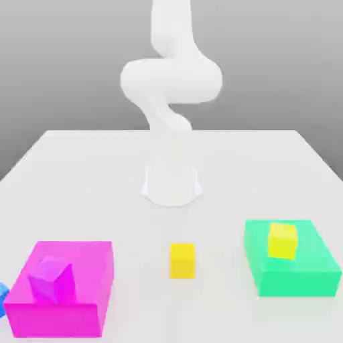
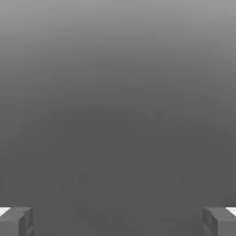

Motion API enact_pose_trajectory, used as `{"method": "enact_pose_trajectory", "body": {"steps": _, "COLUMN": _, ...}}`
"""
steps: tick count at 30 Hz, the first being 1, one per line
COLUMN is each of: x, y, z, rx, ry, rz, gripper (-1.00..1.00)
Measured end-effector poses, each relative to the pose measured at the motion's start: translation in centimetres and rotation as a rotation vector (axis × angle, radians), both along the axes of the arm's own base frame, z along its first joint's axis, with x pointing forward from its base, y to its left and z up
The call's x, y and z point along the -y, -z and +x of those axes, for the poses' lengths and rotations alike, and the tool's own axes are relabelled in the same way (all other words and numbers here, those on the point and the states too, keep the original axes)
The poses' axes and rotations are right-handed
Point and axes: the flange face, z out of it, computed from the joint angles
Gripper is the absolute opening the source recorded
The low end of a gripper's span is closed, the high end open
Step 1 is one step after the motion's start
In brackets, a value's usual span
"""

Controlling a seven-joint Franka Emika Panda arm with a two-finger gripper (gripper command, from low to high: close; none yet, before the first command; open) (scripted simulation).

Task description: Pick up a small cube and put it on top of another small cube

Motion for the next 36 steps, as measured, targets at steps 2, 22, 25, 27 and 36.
{"method": "enact_pose_trajectory", "body": {"steps": 2, "x": -0.2, "y": 5.0, "z": 2.0, "rx": -0.072, "ry": -0.001, "rz": 0.006, "gripper": 0.00}}
{"method": "enact_pose_trajectory", "body": {"steps": 22, "x": -2.2, "y": 50.1, "z": -5.4, "rx": -0.723, "ry": -0.003, "rz": -0.004, "gripper": 0.00}}
{"method": "enact_pose_trajectory", "body": {"steps": 25, "x": -2.2, "y": 52.6, "z": -5.6, "rx": -0.726, "ry": -0.001, "rz": -0.006, "gripper": 0.00}}
{"method": "enact_pose_trajectory", "body": {"steps": 27, "x": -2.2, "y": 53.0, "z": -5.7, "rx": -0.726, "ry": -0.001, "rz": -0.007, "gripper": -1.00}}
{"method": "enact_pose_trajectory", "body": {"steps": 36, "x": -2.2, "y": 51.0, "z": -5.5, "rx": -0.726, "ry": -0.002, "rz": -0.005, "gripper": -1.00}}
